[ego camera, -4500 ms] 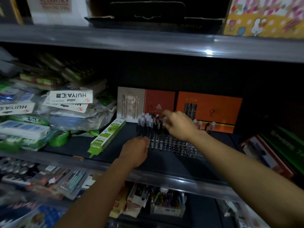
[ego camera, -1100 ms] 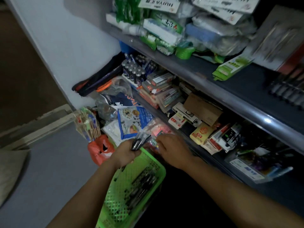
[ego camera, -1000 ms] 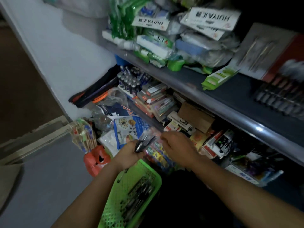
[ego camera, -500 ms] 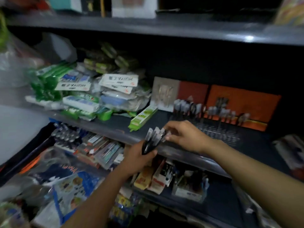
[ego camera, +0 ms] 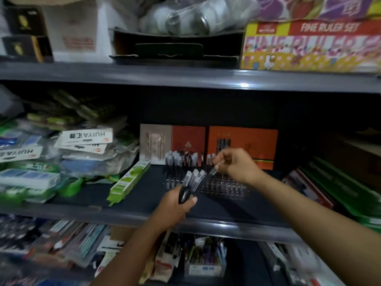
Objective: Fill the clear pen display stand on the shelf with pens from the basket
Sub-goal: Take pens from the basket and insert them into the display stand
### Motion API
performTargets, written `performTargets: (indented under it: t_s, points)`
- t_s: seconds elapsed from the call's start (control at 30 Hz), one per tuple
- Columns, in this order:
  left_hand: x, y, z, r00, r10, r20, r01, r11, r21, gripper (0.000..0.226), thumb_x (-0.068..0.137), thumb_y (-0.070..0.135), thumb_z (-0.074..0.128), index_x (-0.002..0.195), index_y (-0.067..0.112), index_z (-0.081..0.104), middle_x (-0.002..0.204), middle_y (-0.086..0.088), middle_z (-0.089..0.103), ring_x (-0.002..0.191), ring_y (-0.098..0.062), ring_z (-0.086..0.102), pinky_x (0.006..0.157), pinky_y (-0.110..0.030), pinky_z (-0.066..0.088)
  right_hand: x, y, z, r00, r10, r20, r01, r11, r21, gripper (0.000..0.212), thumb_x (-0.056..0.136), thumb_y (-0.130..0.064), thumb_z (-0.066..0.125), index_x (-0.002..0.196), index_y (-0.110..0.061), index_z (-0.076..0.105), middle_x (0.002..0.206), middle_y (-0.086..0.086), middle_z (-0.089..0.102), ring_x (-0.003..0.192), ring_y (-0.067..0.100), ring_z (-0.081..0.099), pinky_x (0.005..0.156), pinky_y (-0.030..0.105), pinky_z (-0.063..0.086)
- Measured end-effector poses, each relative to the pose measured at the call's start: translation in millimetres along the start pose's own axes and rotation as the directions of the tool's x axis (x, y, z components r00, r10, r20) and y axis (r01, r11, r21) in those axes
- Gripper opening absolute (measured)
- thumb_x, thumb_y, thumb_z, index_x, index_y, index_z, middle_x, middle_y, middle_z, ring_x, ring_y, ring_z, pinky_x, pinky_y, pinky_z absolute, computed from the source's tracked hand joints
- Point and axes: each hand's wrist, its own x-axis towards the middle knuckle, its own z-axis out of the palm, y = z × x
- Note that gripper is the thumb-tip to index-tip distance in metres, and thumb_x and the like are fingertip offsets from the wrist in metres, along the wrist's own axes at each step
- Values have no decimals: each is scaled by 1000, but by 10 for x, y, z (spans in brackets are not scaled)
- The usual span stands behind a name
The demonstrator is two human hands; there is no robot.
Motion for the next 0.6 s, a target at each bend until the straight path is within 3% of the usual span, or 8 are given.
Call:
performTargets:
  t_s: [0.13, 0.3, 0.47, 0.6]
  points:
    - [148, -42, -30, 1000, -20, -2, 20, 999, 30, 13, 89, 21, 62, 80, 19, 53, 62, -3, 57, 45, -6, 52, 48, -20, 44, 144, 32, -226, 993, -4, -116, 5, 1000, 4, 21, 88, 0, 63, 77, -18, 65, 74, 0, 65, 68, 10, 61, 66, 30, 52]
    - [297, -37, -74, 1000, -15, -22, 16, 999, 30, 12, 90, 21, 61, 84, 13, 53, 62, -3, 56, 47, -8, 51, 49, -19, 44, 352, 7, -321, 974, -57, -220, 44, 997, -64, 14, 89, -3, 63, 99, -13, 60, 83, 5, 65, 77, 21, 65, 68, 37, 56]
    - [443, -66, -86, 999, -12, -44, 13, 1000, 22, 12, 90, 21, 61, 85, 15, 53, 61, -1, 56, 46, -5, 52, 48, -19, 45, 558, -44, -185, 962, -171, -211, 129, 971, -201, 5, 90, -4, 62, 94, -7, 62, 84, 8, 66, 73, 21, 64, 61, 34, 56]
    - [520, -130, -103, 999, -12, -44, 12, 1000, -5, 13, 90, 22, 61, 87, 12, 53, 61, 0, 55, 48, -8, 52, 50, -22, 45, 736, -18, -19, 958, -235, -166, 187, 946, -264, 7, 90, 0, 60, 94, -5, 64, 84, 5, 67, 74, 14, 63, 64, 29, 54]
